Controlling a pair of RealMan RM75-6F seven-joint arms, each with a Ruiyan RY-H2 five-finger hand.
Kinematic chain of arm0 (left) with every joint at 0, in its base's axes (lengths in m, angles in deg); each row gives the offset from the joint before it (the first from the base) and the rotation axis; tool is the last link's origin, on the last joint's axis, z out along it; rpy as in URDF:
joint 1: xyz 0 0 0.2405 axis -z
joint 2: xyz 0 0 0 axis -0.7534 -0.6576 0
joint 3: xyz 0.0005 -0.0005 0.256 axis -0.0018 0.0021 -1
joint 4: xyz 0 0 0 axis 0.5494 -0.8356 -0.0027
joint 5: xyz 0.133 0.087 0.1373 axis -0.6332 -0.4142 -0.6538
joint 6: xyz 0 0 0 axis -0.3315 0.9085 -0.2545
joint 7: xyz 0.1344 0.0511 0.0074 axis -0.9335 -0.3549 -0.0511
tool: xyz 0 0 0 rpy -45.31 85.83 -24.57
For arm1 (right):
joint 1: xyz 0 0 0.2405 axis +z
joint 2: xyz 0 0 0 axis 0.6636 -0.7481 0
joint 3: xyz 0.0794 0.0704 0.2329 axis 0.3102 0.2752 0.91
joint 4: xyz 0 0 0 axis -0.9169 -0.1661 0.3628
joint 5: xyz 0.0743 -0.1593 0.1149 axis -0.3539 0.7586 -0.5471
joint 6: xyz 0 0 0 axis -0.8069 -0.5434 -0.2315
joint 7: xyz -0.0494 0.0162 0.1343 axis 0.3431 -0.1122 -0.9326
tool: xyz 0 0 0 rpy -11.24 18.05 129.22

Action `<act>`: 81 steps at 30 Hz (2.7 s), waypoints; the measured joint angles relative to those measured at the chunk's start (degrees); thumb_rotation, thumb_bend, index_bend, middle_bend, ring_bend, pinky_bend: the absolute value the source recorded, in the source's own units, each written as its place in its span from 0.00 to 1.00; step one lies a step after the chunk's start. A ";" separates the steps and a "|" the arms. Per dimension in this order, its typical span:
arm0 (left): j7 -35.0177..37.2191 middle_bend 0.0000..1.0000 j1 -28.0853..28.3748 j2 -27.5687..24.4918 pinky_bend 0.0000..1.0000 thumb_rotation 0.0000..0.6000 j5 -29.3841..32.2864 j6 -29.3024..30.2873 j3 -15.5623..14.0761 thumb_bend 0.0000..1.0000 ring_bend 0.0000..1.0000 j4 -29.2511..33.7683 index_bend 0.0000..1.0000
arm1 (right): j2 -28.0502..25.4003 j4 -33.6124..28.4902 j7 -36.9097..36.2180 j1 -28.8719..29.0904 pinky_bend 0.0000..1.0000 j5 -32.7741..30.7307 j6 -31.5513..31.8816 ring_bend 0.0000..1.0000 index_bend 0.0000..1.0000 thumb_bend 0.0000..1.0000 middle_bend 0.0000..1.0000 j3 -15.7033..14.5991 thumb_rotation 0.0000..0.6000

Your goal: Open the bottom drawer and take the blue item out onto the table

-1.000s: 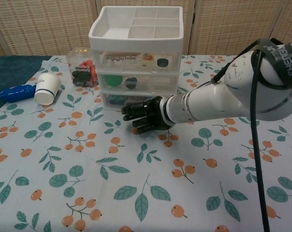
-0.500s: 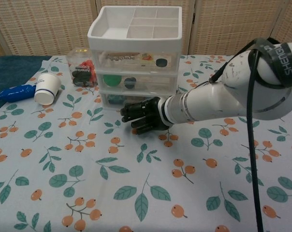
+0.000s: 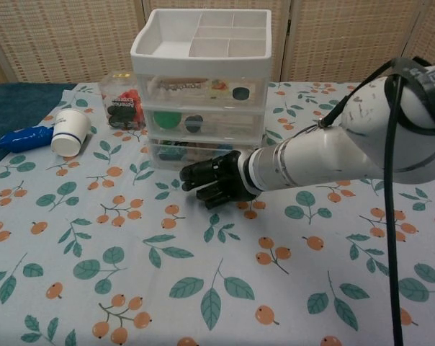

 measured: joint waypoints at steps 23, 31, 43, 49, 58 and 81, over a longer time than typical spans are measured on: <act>-0.93 0.00 0.51 0.13 0.09 1.00 -1.14 -0.08 -0.17 0.18 0.03 1.38 0.04 | -11.62 -23.72 12.32 -9.52 1.00 11.51 17.96 0.94 0.00 0.57 0.72 -1.96 1.00; -1.11 0.00 0.60 0.30 0.09 1.00 -1.23 -0.03 -0.17 0.18 0.03 1.54 0.04 | -14.42 -27.55 20.35 -9.14 1.00 6.83 23.87 0.94 0.00 0.57 0.72 -5.51 1.00; -1.09 0.00 0.68 0.55 0.09 1.00 -0.86 -0.32 -0.19 0.18 0.03 1.19 0.04 | -13.24 -24.05 23.53 -7.21 1.00 0.80 22.55 0.94 0.00 0.57 0.72 -6.19 1.00; -0.99 0.00 0.67 0.71 0.09 1.00 -0.84 -0.47 -0.34 0.18 0.03 1.09 0.04 | -13.07 -23.54 23.84 -6.93 1.00 -0.40 20.56 0.95 0.00 0.57 0.72 -6.24 1.00; -0.69 0.00 0.63 0.93 0.09 1.00 -0.99 -0.30 -0.38 0.18 0.03 0.86 0.04 | -13.95 -25.19 23.57 -8.04 1.00 0.46 19.96 0.94 0.10 0.57 0.72 -6.22 1.00; -0.98 0.00 0.63 1.18 0.09 1.00 -1.53 -0.11 -0.63 0.18 0.03 1.14 0.04 | -19.50 -33.57 19.39 -13.58 1.00 7.57 14.57 0.94 0.10 0.57 0.72 -6.74 1.00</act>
